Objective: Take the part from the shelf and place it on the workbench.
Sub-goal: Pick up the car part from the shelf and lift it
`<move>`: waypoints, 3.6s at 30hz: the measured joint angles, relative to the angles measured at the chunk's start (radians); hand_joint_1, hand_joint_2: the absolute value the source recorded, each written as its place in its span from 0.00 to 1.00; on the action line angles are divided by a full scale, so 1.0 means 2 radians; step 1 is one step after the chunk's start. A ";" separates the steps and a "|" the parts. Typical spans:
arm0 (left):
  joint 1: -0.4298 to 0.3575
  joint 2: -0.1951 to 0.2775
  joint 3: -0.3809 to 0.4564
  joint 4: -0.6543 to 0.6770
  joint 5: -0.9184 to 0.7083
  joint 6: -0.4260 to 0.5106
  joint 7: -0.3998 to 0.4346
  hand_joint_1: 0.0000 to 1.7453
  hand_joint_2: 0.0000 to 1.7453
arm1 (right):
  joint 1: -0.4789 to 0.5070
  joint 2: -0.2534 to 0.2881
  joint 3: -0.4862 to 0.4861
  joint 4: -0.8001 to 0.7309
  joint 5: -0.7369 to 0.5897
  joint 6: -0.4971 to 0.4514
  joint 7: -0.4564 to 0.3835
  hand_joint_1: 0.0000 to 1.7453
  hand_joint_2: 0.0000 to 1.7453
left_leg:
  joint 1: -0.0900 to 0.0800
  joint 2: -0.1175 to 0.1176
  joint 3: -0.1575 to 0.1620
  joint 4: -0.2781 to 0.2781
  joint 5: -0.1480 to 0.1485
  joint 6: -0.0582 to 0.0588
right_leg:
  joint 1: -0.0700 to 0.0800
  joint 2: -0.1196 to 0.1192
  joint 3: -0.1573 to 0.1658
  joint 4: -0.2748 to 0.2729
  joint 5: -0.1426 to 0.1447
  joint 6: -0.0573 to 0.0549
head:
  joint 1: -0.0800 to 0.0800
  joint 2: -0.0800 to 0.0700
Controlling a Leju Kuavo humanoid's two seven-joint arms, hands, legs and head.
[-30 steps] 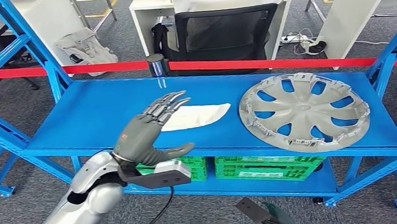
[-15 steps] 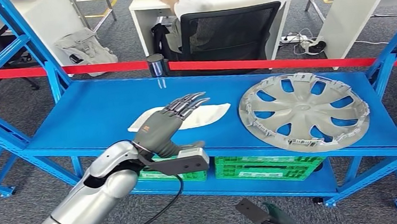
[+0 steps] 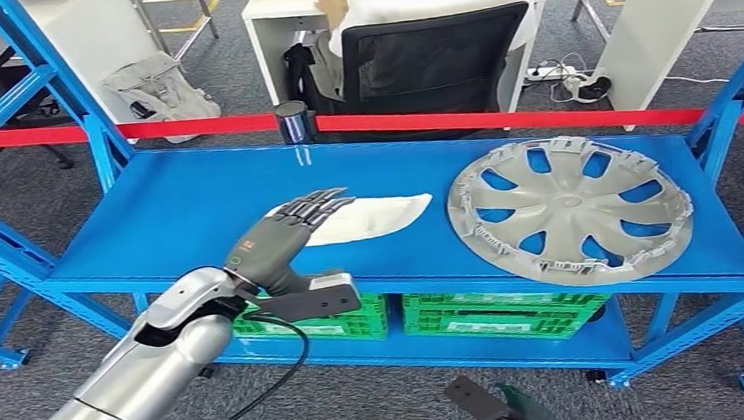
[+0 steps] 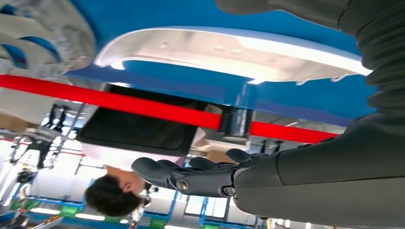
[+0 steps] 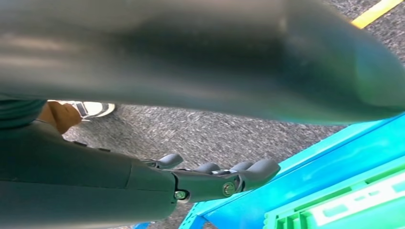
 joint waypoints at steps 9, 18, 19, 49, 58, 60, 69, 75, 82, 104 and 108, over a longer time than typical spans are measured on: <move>-0.024 0.003 0.014 0.047 -0.004 0.000 -0.002 0.00 1.00 | 0.000 -0.001 -0.005 0.000 0.004 0.000 0.000 0.00 0.00 | 0.000 0.000 0.000 0.000 0.000 0.000 | 0.000 0.000 0.000 0.000 0.000 0.000 | 0.000 0.000; -0.039 -0.006 0.015 0.078 -0.009 -0.005 -0.016 0.00 1.00 | 0.002 -0.002 -0.009 0.000 0.016 0.001 0.001 0.00 0.00 | 0.000 0.000 0.000 0.000 0.000 0.000 | 0.000 0.000 0.000 0.000 0.000 0.000 | 0.000 0.000; -0.039 -0.008 0.015 0.080 -0.010 -0.008 -0.016 0.00 1.00 | 0.002 -0.003 -0.009 0.000 0.017 0.002 0.001 0.00 0.00 | 0.000 0.000 0.000 0.000 0.000 0.000 | 0.000 0.000 0.000 0.000 0.000 0.000 | 0.000 0.000; -0.038 -0.023 0.022 0.151 0.077 -0.047 -0.095 0.00 0.00 | 0.004 -0.003 -0.015 -0.004 0.032 0.007 -0.005 0.00 0.00 | 0.000 0.000 0.000 0.000 0.000 0.000 | 0.000 0.000 0.000 0.000 0.000 0.000 | 0.000 0.000; 0.093 0.010 0.076 -0.064 0.231 -0.137 -0.144 0.00 0.00 | 0.016 -0.003 -0.024 -0.004 0.030 0.007 -0.012 0.00 0.00 | 0.000 0.000 0.000 0.000 -0.001 0.001 | 0.000 0.000 0.000 0.000 -0.001 0.000 | 0.000 0.000; 0.105 0.014 0.080 -0.091 0.233 -0.138 -0.143 0.00 0.00 | 0.017 -0.003 -0.024 -0.004 0.030 0.007 -0.013 0.00 0.00 | 0.000 0.000 0.000 0.000 -0.001 0.001 | 0.000 0.000 0.000 0.000 -0.001 0.000 | 0.000 0.000; 0.138 0.014 0.080 -0.187 0.287 -0.161 -0.155 0.00 0.00 | 0.024 -0.002 -0.039 -0.004 0.002 -0.007 -0.031 0.00 0.00 | 0.000 0.000 0.000 0.000 -0.001 0.001 | 0.000 0.000 0.001 0.000 -0.001 0.001 | 0.000 0.000; 0.166 0.013 0.068 -0.264 0.324 -0.185 -0.152 0.00 0.00 | 0.032 -0.001 -0.048 -0.004 -0.016 -0.012 -0.040 0.00 0.00 | 0.000 0.000 0.000 0.000 -0.001 0.002 | 0.000 0.000 0.001 -0.001 -0.001 0.001 | 0.000 0.000; 0.193 0.013 0.058 -0.328 0.347 -0.200 -0.148 0.00 0.00 | 0.044 0.001 -0.058 -0.003 -0.028 -0.020 -0.052 0.00 0.00 | 0.000 0.000 0.000 0.000 -0.001 0.002 | 0.000 0.000 0.001 -0.001 -0.001 0.001 | 0.000 0.000; 0.211 0.016 0.052 -0.363 0.343 -0.198 -0.155 0.00 0.00 | 0.045 0.002 -0.060 -0.003 -0.024 -0.019 -0.047 0.00 0.00 | 0.000 0.000 0.000 0.000 -0.001 0.002 | 0.000 0.000 0.002 -0.001 -0.001 0.001 | 0.000 0.000; 0.211 0.017 0.052 -0.366 0.343 -0.198 -0.155 0.00 0.00 | 0.044 0.003 -0.060 -0.003 -0.022 -0.018 -0.044 0.00 0.00 | -0.001 0.000 0.000 0.002 -0.003 0.004 | -0.002 0.000 0.002 -0.002 0.000 0.002 | 0.000 0.000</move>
